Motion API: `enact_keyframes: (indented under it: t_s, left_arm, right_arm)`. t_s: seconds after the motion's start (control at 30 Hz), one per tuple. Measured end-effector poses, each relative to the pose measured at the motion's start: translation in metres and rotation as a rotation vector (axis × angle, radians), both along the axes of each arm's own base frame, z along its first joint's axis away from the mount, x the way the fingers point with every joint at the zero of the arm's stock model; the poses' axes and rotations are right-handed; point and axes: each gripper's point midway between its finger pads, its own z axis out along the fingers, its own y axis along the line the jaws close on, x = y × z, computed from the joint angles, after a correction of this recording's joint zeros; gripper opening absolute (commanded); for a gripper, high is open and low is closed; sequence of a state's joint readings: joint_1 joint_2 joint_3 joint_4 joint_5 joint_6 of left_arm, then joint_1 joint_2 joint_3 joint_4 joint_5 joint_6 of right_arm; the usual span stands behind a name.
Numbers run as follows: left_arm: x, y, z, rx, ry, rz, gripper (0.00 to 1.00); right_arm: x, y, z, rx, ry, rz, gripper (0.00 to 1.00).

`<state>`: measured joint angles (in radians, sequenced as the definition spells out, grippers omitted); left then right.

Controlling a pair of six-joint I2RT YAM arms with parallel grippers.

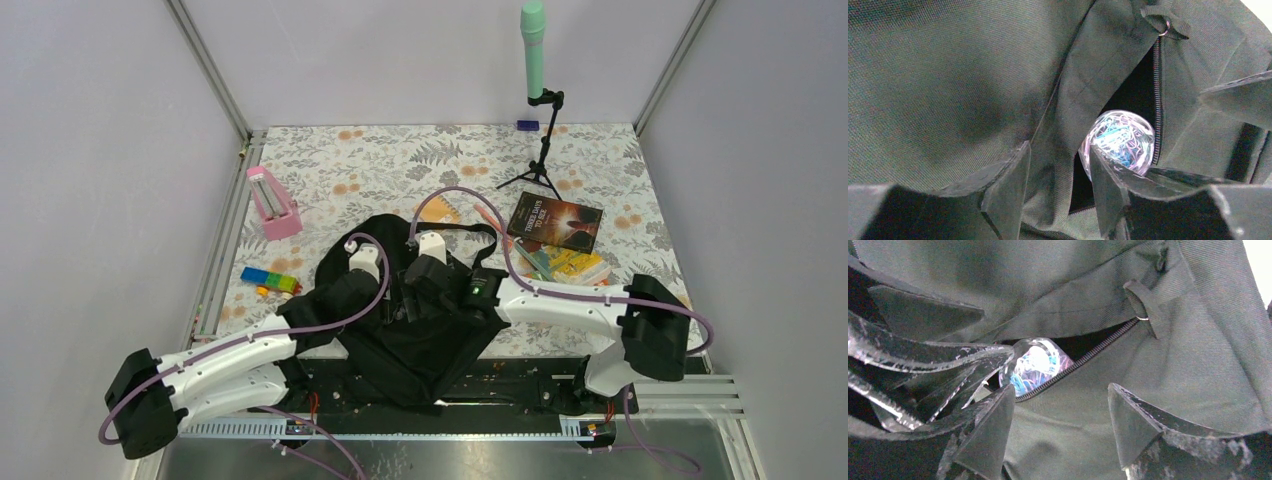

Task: Pack the student bag
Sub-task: Adjust the student bag at the center of the board.

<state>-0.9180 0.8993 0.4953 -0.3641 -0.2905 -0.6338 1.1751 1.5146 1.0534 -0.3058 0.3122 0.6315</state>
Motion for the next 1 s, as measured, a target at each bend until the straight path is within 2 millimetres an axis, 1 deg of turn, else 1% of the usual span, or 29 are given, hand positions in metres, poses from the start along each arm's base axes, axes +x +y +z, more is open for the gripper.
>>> enact_keyframes:
  t_s: [0.13, 0.3, 0.37, 0.47, 0.6, 0.73, 0.77, 0.83, 0.87, 1.0]
  left_arm:
    - [-0.001, 0.002, -0.003, 0.002, 0.005, 0.003, 0.44]
    - [-0.002, 0.003, -0.006, 0.006, 0.011, 0.006, 0.34]
    - [-0.002, 0.003, -0.007, 0.007, 0.014, 0.009, 0.32]
    - [-0.001, 0.002, -0.008, 0.005, 0.014, 0.010, 0.30]
    - [0.000, -0.001, -0.011, 0.003, 0.012, 0.011, 0.23]
    - [0.004, -0.004, -0.014, 0.004, 0.008, 0.013, 0.03]
    - [0.005, -0.004, -0.014, 0.004, 0.006, 0.016, 0.00]
    - [0.007, -0.003, -0.014, 0.003, 0.001, 0.028, 0.00]
    - [0.007, -0.003, -0.013, 0.005, -0.002, 0.036, 0.00]
    - [0.013, 0.004, -0.008, 0.010, -0.036, 0.077, 0.00]
  right_arm:
    - [0.002, 0.007, -0.008, -0.034, -0.006, -0.011, 0.68]
    - [0.002, 0.013, -0.011, -0.053, -0.011, -0.015, 0.63]
    - [0.002, 0.013, -0.011, -0.066, -0.017, -0.019, 0.60]
    - [0.001, 0.014, -0.013, -0.080, -0.017, -0.021, 0.52]
    - [0.000, 0.011, -0.019, -0.103, -0.012, -0.034, 0.34]
    - [0.000, 0.010, -0.020, -0.107, -0.011, -0.044, 0.14]
    - [0.000, 0.009, -0.020, -0.108, -0.010, -0.046, 0.10]
    - [0.000, 0.009, -0.020, -0.107, -0.011, -0.050, 0.01]
    - [0.001, 0.009, -0.020, -0.108, -0.013, -0.051, 0.00]
    - [0.005, 0.006, -0.016, -0.114, -0.039, -0.063, 0.00]
